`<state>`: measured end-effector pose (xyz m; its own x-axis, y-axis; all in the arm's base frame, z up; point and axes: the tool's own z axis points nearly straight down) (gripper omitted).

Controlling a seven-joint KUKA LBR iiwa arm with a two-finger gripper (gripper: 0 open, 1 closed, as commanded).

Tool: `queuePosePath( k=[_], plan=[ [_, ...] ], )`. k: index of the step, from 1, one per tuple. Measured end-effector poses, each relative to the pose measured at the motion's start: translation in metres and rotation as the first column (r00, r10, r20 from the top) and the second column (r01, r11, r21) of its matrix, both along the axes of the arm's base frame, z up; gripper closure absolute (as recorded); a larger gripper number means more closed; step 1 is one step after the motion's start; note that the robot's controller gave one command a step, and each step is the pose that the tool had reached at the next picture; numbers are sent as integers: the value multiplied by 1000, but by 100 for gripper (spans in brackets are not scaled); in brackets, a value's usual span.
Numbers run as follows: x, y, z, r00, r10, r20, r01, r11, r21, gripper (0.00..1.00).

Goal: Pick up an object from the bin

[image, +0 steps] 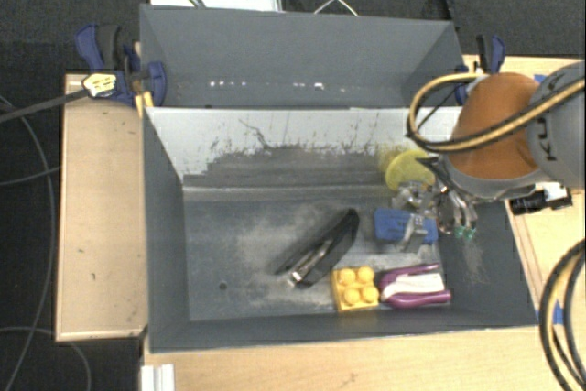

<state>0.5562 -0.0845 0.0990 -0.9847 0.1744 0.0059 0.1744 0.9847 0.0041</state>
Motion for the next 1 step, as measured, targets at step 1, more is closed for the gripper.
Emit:
queuePosePath(
  k=[1],
  plan=[
    [0,0,21,1000,0,0,0,1000,0,100]
  ],
)
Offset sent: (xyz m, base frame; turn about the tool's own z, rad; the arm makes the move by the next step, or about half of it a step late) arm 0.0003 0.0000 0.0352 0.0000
